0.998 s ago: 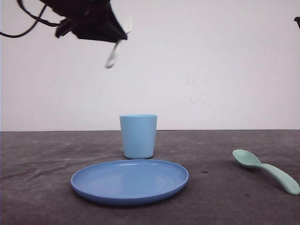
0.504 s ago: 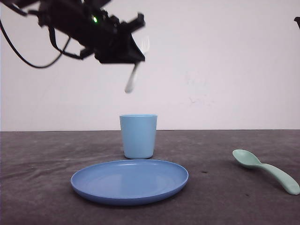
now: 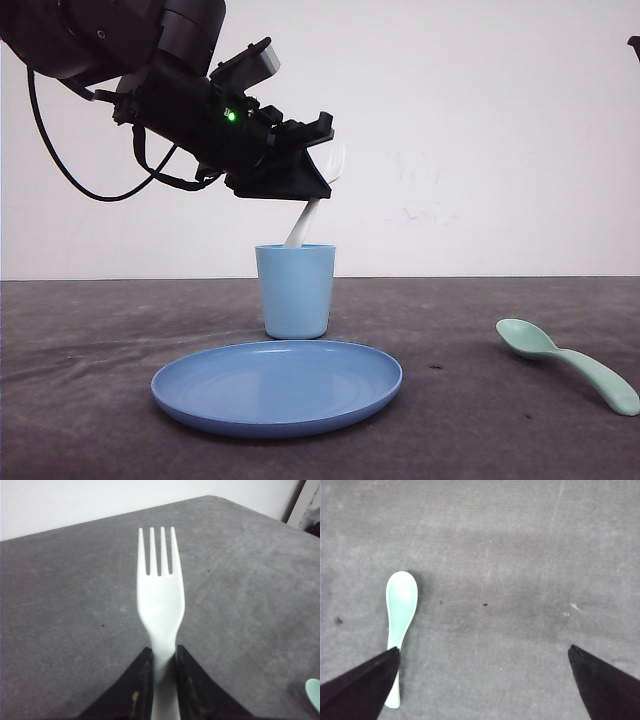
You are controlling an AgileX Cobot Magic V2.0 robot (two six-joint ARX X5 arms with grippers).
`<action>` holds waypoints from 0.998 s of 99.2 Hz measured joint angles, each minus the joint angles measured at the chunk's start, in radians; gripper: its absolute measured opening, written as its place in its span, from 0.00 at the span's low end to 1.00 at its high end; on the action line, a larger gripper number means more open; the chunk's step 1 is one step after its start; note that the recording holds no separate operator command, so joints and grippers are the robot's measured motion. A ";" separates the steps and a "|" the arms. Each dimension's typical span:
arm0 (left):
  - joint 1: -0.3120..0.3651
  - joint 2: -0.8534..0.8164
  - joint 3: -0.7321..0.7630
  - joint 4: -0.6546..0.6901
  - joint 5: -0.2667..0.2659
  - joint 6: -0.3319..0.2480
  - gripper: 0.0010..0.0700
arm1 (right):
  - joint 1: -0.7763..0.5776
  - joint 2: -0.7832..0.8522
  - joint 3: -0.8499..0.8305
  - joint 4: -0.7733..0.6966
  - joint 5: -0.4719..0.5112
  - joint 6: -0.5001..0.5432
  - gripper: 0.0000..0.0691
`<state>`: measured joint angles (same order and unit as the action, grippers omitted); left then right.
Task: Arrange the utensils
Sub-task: 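Lift the fork with the left gripper and lower it into the cup, then open the left gripper and withdraw it from the cup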
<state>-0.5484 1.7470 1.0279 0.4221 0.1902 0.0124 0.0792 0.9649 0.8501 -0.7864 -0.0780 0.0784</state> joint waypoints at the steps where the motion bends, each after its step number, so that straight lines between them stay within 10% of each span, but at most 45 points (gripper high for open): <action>1: 0.000 0.000 0.000 0.000 0.000 0.000 0.04 | 0.000 0.000 0.000 0.000 0.000 0.000 0.98; 61: 0.000 0.035 0.000 -0.036 0.000 0.026 0.05 | 0.000 0.000 0.000 -0.001 0.000 0.004 0.98; 99: 0.000 0.030 0.000 -0.061 0.000 0.025 0.33 | 0.000 0.000 0.000 -0.003 -0.011 0.004 0.98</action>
<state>-0.5484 1.7767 1.0279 0.3614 0.1898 0.0376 0.0792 0.9649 0.8501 -0.7898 -0.0887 0.0822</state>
